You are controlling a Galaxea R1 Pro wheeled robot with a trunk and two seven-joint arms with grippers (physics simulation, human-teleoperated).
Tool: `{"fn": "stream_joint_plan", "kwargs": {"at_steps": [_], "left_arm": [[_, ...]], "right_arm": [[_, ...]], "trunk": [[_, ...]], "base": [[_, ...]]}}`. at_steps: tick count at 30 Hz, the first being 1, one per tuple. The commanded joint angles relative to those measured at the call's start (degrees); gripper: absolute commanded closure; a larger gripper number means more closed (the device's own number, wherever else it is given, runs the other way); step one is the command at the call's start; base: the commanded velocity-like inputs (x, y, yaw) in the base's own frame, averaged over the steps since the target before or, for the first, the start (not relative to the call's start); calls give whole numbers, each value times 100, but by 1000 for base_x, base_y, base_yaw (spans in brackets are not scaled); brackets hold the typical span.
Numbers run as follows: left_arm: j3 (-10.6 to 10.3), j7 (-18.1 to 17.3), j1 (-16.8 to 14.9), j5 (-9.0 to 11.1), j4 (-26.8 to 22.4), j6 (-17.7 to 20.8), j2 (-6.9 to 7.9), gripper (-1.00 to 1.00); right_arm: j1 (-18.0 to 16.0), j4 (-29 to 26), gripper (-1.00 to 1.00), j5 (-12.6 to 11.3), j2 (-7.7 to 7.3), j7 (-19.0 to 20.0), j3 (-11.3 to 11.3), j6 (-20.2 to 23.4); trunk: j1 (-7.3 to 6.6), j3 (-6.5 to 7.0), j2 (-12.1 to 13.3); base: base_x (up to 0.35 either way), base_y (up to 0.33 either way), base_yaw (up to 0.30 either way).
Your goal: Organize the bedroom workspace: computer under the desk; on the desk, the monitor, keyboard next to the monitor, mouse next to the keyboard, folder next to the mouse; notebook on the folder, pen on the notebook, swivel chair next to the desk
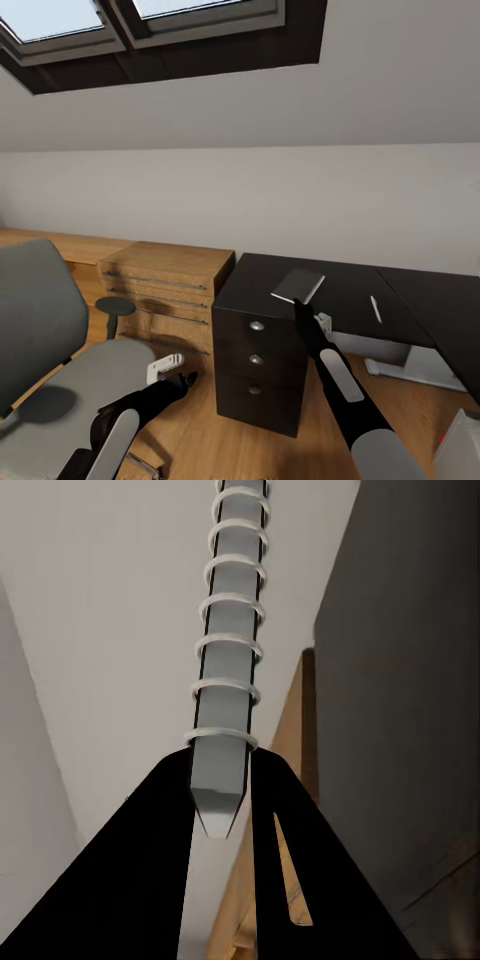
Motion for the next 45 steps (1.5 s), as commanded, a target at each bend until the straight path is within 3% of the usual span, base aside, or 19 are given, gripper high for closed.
{"fn": "stream_joint_plan", "kwargs": {"at_steps": [1,5,11,20,25,32,36,41,45], "left_arm": [[-10,59,-5,60,-2,6,5,-100],[-13,58,-5,60,23,6,5,-100],[-35,37,-5,55,493,10,-17,-100],[-58,58,-5,28,812,-27,-174,-100],[-316,64,-5,-20,1288,-157,-206,-100],[-714,58,-5,-531,2680,-1207,-218,-100],[-941,47,-5,-711,3259,-1742,-222,-100],[-1099,36,-5,-771,3830,-2175,-215,-100],[-1110,31,-5,-782,4186,-2270,-199,-100]], "right_arm": [[-3,2,100,-68,-1,34,2,5],[-3,1,100,-36,-10,59,2,21],[-1,3,100,386,14,101,3,46],[46,-2,100,440,43,99,3,39],[103,-113,100,437,41,96,3,46],[341,-582,100,443,40,79,3,51],[463,-758,100,454,40,65,10,47],[525,-839,100,452,46,59,37,38],[537,-852,100,443,48,54,42,36]], "trunk": [[-26,13,38],[-114,84,199],[-246,192,439],[-444,354,800],[-554,443,1001],[-707,569,1282],[-795,641,1442],[-817,659,1482],[-817,659,1482]], "base": [[-309,-66,0],[-321,-69,0],[-328,-72,0],[-238,-61,0],[-37,-10,0],[-6,-2,0],[-1,0,0],[0,0,0],[0,0,-28]]}}
